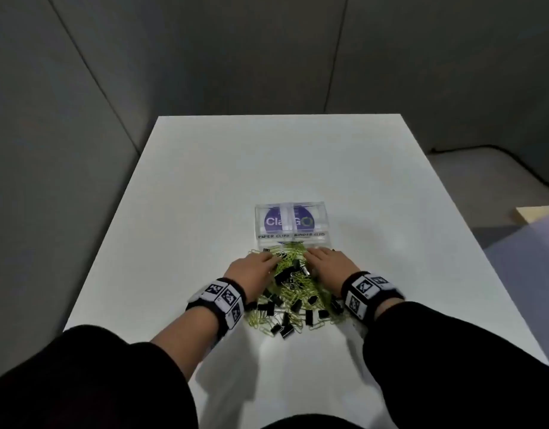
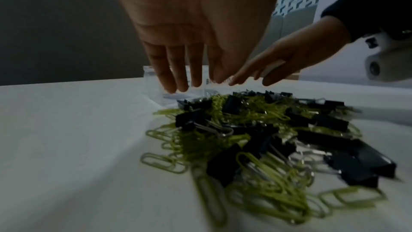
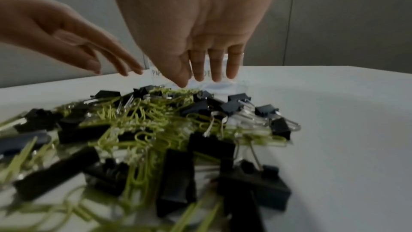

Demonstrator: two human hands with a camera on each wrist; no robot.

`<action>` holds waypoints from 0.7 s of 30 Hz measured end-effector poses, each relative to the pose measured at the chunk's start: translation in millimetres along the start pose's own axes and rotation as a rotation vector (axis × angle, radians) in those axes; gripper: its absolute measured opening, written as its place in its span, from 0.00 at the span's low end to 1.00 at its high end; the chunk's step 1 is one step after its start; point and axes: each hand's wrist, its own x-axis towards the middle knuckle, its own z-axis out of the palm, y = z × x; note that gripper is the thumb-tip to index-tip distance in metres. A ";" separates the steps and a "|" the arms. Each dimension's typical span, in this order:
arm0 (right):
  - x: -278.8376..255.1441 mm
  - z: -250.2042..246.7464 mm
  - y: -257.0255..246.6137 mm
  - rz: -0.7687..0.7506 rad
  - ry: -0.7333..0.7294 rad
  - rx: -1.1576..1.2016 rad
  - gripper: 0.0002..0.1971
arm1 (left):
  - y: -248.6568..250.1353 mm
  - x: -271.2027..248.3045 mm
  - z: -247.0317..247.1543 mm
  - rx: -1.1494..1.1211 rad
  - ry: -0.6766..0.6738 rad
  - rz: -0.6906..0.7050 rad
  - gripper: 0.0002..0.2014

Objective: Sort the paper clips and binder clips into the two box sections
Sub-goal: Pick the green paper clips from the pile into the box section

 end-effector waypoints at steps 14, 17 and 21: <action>-15.9 17.0 -5.9 -0.131 0.171 -0.035 0.22 | 5.2 -12.5 20.0 0.115 0.021 0.092 0.21; -25.5 25.7 -16.7 -0.141 0.252 -0.076 0.17 | 14.1 -15.0 19.4 0.133 0.007 0.164 0.19; -36.4 37.0 -14.4 -0.120 0.282 -0.001 0.13 | 21.9 -10.1 23.7 0.151 -0.028 0.162 0.18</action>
